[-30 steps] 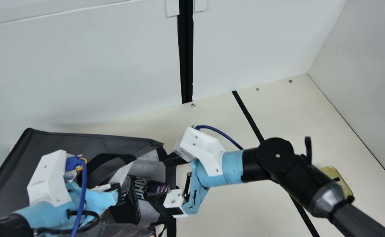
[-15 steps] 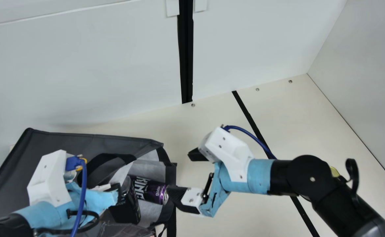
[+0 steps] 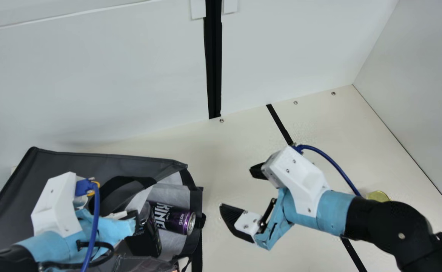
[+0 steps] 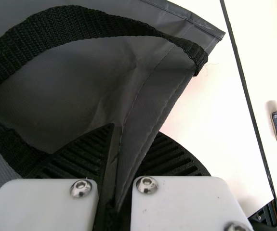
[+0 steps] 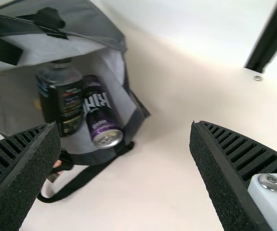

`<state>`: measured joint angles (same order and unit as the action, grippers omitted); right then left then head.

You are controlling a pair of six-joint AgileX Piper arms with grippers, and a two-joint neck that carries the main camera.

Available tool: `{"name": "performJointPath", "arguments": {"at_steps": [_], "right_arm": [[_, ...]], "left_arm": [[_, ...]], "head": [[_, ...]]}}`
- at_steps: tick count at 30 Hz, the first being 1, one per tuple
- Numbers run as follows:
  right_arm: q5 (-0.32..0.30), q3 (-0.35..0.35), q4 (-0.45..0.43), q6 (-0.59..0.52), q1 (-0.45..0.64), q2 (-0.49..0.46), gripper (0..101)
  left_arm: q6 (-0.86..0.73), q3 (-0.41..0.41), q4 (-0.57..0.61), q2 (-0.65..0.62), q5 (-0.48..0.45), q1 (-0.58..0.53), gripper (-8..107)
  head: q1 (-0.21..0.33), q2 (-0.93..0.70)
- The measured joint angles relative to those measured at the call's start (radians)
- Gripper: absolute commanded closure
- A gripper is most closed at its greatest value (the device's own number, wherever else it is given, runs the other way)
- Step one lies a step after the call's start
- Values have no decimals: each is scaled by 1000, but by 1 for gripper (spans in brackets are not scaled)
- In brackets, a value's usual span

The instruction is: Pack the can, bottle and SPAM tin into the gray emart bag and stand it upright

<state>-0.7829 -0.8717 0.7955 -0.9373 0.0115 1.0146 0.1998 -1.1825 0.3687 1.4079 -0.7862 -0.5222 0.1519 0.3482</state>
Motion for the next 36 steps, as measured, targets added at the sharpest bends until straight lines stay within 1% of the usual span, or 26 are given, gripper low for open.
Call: {"name": "performJointPath", "arguments": {"at_steps": [12, 23, 34, 36], "right_arm": [[-1, -15, -153, 105, 84, -79, 6], [-3, -36, -327, 232, 174, -129, 6], [-34, -87, -515, 371, 264, -160, 6], [-49, -100, -552, 404, 281, -162, 6]], "left_arm": [[0, 0, 0, 0, 0, 0, 107], [0, 0, 0, 0, 0, 0, 107], [0, 0, 0, 0, 0, 0, 107], [0, 0, 0, 0, 0, 0, 107]], "head": [[0, 0], [0, 0], [0, 0], [0, 0]]}}
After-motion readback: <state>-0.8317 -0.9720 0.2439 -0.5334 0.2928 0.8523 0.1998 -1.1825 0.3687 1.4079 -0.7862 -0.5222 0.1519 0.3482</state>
